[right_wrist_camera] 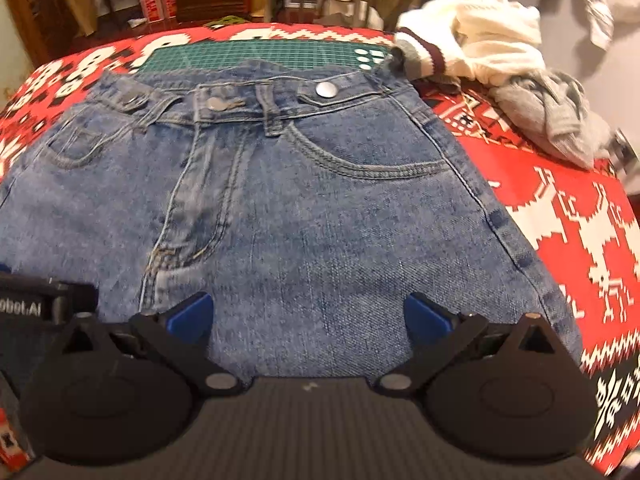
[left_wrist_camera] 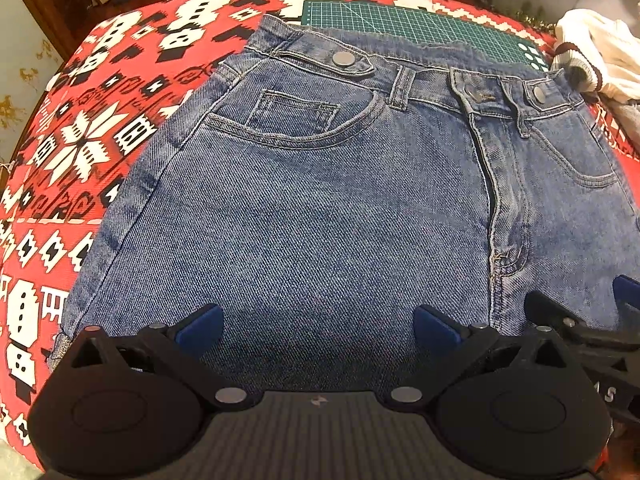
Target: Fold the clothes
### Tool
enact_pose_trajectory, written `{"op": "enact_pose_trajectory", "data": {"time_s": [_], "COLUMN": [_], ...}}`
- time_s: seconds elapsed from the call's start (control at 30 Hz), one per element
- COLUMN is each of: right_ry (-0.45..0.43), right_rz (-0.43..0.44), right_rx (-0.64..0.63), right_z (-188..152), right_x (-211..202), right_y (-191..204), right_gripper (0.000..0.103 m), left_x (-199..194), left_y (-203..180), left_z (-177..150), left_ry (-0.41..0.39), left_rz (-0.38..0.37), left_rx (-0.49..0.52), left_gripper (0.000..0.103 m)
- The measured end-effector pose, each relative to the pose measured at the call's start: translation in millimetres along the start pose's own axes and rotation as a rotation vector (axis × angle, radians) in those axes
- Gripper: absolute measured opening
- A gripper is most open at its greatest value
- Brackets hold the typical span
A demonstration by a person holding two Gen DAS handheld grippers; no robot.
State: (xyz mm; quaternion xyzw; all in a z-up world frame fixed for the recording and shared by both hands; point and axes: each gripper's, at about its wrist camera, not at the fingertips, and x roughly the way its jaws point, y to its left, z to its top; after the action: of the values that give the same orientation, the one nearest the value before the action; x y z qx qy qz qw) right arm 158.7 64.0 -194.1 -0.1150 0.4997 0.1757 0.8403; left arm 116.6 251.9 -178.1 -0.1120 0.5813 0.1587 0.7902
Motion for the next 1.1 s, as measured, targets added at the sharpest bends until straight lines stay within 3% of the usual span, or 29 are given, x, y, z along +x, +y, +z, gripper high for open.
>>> {"op": "enact_pose_trajectory", "data": {"time_s": [0.17, 0.33, 0.53, 0.73, 0.9, 1.1], "right_ry": [0.002, -0.012, -0.073, -0.056, -0.013, 0.063], "right_rz": [0.01, 0.032, 0.024, -0.015, 0.046, 0.044], "right_rx": [0.058, 0.172, 0.277, 0.406, 0.537, 0.665], "right_z": [-2, -9, -21, -48, -69, -76], "right_x": [-5, -30, -73, -100, -101, -75], "right_y": [-9, -35, -85, -151, -192, -214], "right_gripper": [0.102, 0.102, 0.097, 0.073, 0.039, 0.023], "left_x": [-5, -22, -56, -79, -92, -91], "left_y": [-3, -6, -9, -24, -46, -62], "left_z": [0, -4, -24, -43, -63, -77], "left_ry": [0.002, -0.008, -0.081, -0.132, -0.177, -0.185], "left_rz": [0.008, -0.057, -0.101, -0.16, -0.191, -0.196], "left_rx": [0.007, 0.01, 0.039, 0.083, 0.172, 0.249], "left_gripper": [0.094, 0.091, 0.089, 0.081, 0.076, 0.075]}}
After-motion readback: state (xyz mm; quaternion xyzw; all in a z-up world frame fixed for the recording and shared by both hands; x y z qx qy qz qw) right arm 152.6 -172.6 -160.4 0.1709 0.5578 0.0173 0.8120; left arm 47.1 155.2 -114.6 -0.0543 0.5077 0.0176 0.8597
